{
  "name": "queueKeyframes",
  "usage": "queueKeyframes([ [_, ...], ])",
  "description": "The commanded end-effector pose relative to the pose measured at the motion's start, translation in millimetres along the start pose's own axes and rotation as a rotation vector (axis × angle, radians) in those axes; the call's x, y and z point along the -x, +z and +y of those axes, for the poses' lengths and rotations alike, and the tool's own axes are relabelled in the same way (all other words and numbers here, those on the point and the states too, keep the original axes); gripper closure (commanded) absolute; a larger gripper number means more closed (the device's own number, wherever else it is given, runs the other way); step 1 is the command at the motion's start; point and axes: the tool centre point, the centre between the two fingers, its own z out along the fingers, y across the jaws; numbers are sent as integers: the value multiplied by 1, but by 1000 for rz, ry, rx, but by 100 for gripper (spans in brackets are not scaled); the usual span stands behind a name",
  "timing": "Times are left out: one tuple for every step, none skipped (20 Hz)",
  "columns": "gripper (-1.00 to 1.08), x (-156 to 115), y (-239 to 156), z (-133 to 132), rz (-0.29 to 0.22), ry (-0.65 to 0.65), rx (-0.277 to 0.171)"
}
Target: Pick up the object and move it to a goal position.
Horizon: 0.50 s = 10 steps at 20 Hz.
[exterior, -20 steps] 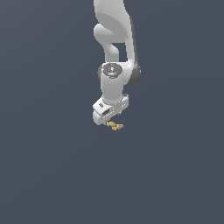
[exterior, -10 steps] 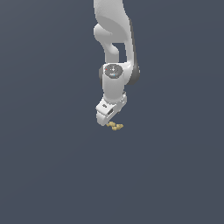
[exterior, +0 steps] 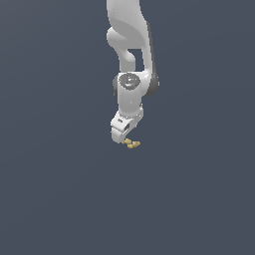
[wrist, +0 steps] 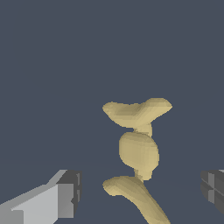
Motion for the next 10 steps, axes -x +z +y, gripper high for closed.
queueKeyframes([
  [-92, 0, 3, 0, 0, 0, 0],
  [-92, 0, 5, 0, 0, -1, 0],
  [-92, 0, 8, 0, 0, -1, 0],
  [-92, 0, 11, -1, 0, -1, 0],
  [-92, 0, 16, -1, 0, -2, 0],
  [-92, 1, 20, -1, 0, -2, 0],
  [-92, 0, 26, -1, 0, -3, 0],
  [-92, 1, 31, -1, 0, -4, 0],
  [-92, 1, 36, -1, 0, -4, 0],
  [-92, 1, 40, -1, 0, -5, 0],
])
